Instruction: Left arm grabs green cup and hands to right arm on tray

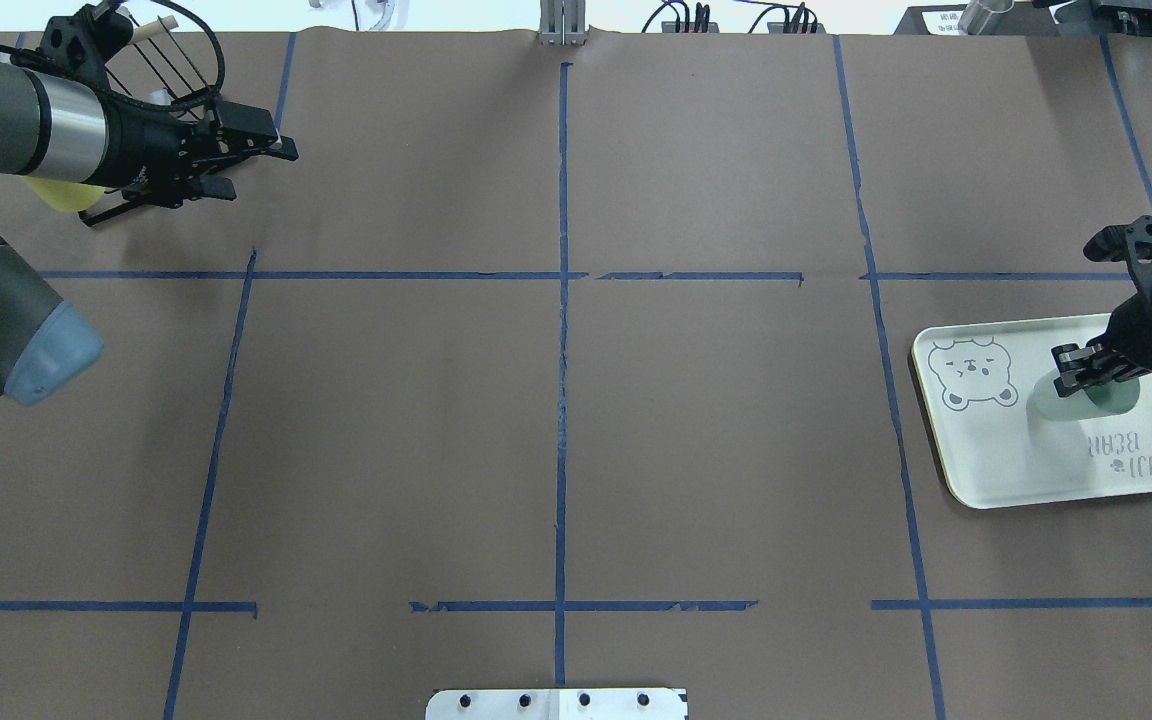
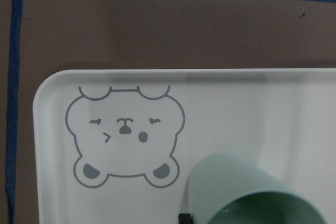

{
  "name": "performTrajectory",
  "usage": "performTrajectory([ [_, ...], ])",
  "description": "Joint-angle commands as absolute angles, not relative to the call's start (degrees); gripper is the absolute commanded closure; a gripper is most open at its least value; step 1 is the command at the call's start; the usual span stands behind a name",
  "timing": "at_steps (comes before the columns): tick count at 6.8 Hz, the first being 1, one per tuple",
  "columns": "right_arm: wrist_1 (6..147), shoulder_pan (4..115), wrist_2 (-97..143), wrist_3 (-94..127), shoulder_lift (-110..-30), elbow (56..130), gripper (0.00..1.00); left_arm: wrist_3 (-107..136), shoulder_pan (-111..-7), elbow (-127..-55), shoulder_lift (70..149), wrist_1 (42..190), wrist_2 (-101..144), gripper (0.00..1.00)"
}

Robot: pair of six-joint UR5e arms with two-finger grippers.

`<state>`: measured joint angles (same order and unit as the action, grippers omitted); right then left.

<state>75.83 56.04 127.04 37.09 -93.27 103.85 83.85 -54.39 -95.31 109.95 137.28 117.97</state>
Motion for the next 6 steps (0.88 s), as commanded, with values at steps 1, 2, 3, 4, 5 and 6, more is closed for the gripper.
performTrajectory([
  [1, 75.8, 56.2, 126.8, 37.1, -92.9, 103.7, 0.02, 83.8, -54.4, -95.4, 110.0, 137.3, 117.9, 0.0],
  [2, 75.8, 57.1, 127.3, 37.0, -93.0, 104.6, 0.0, 83.8, -54.4, -95.4, 110.0, 137.3, 117.9, 0.0],
  [3, 75.8, 59.9, 128.2, 37.0, -93.7, 107.3, 0.0, 83.8, -54.4, -95.4, 109.1, 137.1, 117.9, 0.0],
  [4, 75.9, 64.7, 129.7, 36.6, -94.6, 109.9, 0.0, 81.4, -54.5, -95.4, 106.3, 137.1, 118.0, 0.0],
  [5, 75.9, 70.6, 135.3, 33.2, -94.8, 109.8, 0.0, 72.8, -55.3, -95.5, 103.0, 135.9, 118.1, 0.0],
  [6, 75.9, 74.6, 137.3, 28.6, -97.2, 109.6, 0.0, 62.7, -57.5, -95.5, 99.7, 133.7, 118.7, 0.0],
])
